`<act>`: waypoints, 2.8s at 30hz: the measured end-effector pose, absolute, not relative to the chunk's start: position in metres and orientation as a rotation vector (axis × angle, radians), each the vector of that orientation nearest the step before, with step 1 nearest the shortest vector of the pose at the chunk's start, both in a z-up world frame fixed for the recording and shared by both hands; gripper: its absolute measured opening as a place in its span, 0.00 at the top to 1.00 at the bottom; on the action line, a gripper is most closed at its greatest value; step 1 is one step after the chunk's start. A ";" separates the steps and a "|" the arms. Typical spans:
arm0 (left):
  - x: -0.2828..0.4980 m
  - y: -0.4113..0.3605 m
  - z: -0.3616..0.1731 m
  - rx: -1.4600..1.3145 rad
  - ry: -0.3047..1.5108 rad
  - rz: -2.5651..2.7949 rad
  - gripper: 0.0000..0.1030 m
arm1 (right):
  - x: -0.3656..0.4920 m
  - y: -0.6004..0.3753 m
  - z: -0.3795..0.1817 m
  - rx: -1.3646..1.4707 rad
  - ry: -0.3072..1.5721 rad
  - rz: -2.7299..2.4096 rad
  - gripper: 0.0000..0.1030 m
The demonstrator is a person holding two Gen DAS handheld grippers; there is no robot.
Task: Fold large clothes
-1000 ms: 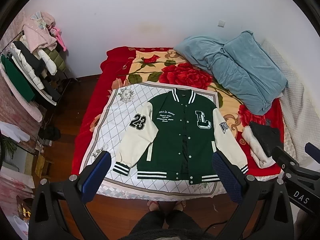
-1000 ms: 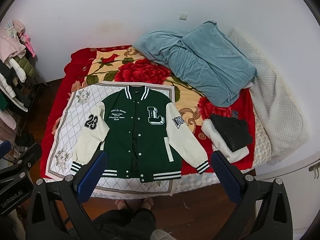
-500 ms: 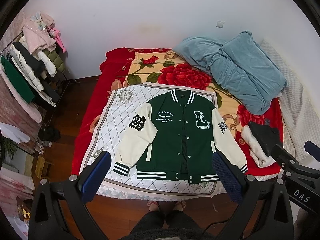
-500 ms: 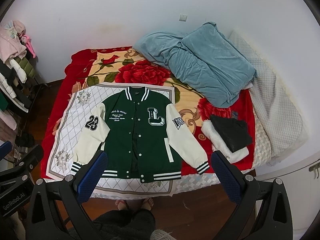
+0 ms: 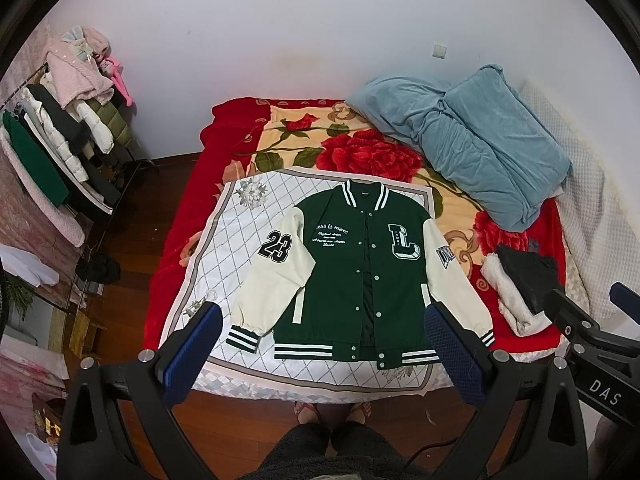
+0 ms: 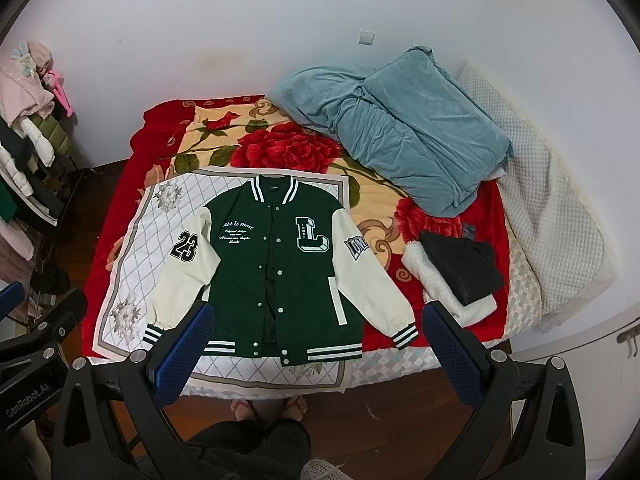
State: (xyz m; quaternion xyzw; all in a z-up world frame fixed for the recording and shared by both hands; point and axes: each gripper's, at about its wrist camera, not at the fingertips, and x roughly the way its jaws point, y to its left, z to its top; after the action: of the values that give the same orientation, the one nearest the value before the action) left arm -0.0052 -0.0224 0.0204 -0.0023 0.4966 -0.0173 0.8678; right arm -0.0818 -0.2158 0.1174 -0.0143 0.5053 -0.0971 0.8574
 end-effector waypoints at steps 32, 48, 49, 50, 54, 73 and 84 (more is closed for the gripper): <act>-0.002 -0.023 0.027 -0.006 1.033 -0.040 0.00 | -0.080 -0.220 0.129 -0.040 1.051 -0.205 0.00; 0.019 -0.019 0.017 0.030 0.961 -0.003 0.00 | -0.068 -0.225 0.124 -0.011 0.995 -0.244 0.00; 0.025 -0.016 0.012 0.040 0.944 0.010 0.00 | -0.063 -0.228 0.119 -0.017 0.978 -0.251 0.00; 0.035 -0.016 0.005 0.051 0.921 0.027 0.00 | -0.056 -0.226 0.110 -0.010 0.976 -0.256 0.00; 0.057 -0.009 -0.029 0.094 0.874 0.061 0.00 | -0.036 -0.248 0.064 0.090 1.000 -0.319 0.00; 0.175 -0.085 -0.273 0.238 1.143 0.211 0.00 | -0.022 -0.504 -0.312 0.797 1.226 -0.608 0.60; 0.217 -0.163 -0.410 0.282 1.323 0.160 0.00 | -0.082 -0.596 -0.501 1.309 1.156 -0.699 0.41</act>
State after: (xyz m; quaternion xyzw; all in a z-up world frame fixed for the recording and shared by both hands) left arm 0.2173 -0.1627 -0.4103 0.1303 0.6115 0.0739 0.7770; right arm -0.0822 -0.5959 -0.5008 0.5620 0.4965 -0.3001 0.5895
